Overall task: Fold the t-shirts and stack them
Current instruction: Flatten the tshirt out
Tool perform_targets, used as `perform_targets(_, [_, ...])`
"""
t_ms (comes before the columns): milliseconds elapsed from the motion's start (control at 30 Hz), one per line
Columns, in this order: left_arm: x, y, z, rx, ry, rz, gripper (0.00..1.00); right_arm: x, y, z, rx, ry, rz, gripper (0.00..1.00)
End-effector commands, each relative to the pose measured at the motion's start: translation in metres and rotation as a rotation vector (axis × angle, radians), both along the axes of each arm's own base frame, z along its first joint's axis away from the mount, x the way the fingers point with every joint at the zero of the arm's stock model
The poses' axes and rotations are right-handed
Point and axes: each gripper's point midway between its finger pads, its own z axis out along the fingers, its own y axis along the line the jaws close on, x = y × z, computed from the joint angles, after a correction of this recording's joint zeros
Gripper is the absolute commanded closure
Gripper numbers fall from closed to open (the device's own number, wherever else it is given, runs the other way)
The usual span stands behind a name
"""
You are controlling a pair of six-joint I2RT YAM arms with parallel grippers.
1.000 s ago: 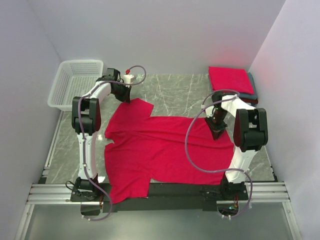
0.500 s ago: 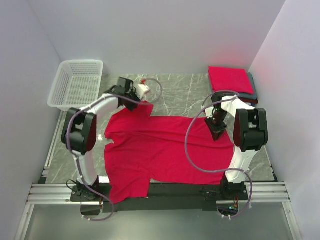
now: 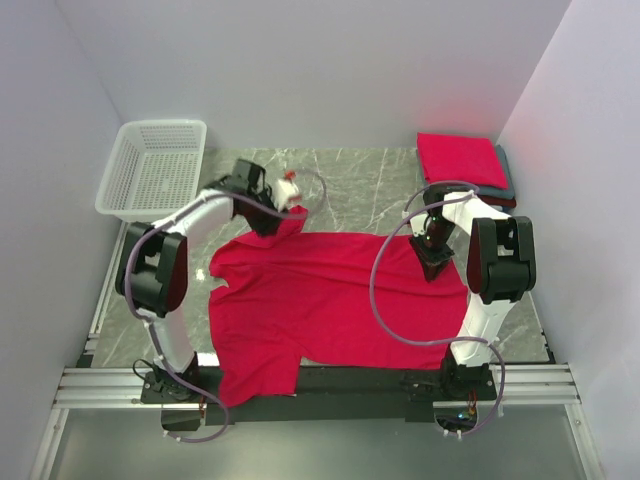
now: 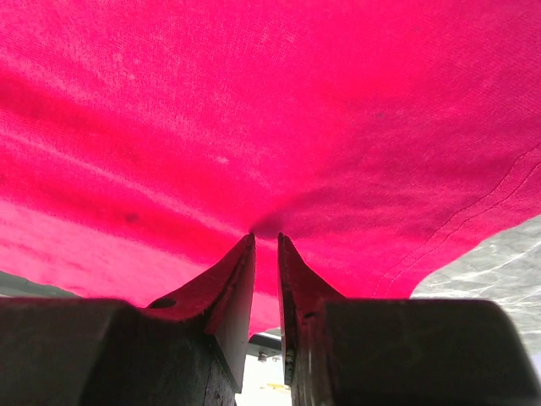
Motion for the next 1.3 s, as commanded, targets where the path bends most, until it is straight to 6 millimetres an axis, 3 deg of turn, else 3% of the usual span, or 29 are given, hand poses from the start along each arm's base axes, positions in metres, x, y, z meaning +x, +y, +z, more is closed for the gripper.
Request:
perform_targets(0, [0.032,-0.005,0.020,-0.151,0.075,0.124,0.53,0.008,0.001,0.006,0.016,-0.025,-0.011,0.76])
perform_targets(33, [0.042,-0.005,0.024,-0.163,0.073,0.151,0.53,0.007,0.001,0.006,0.016,-0.022,-0.011,0.76])
perform_targets(67, [0.047,-0.002,0.009,-0.159,0.115,0.180,0.54,0.007,0.001,0.006,0.014,-0.026,-0.012,0.76])
perform_targets(133, [0.055,-0.002,0.003,-0.167,0.150,0.226,0.55,0.006,0.000,0.006,0.008,-0.025,-0.010,0.76])
perform_targets(167, [0.054,-0.002,-0.008,-0.171,0.184,0.232,0.55,0.006,-0.001,0.006,0.005,-0.027,-0.010,0.76])
perform_targets(667, [0.051,-0.013,-0.030,-0.224,0.283,0.259,0.57,0.008,-0.001,0.006,0.007,-0.020,-0.011,0.76])
perform_targets(1067, [0.057,-0.020,-0.032,-0.244,0.290,0.251,0.62,0.009,-0.001,0.004,0.003,-0.014,-0.012,0.75])
perform_targets(1167, [0.060,-0.021,-0.027,-0.256,0.275,0.254,0.67,0.008,-0.001,0.004,0.000,-0.014,-0.011,0.76])
perform_targets(1267, [0.062,-0.023,-0.020,-0.268,0.259,0.247,0.79,0.008,-0.002,0.004,-0.001,-0.014,-0.012,0.76])
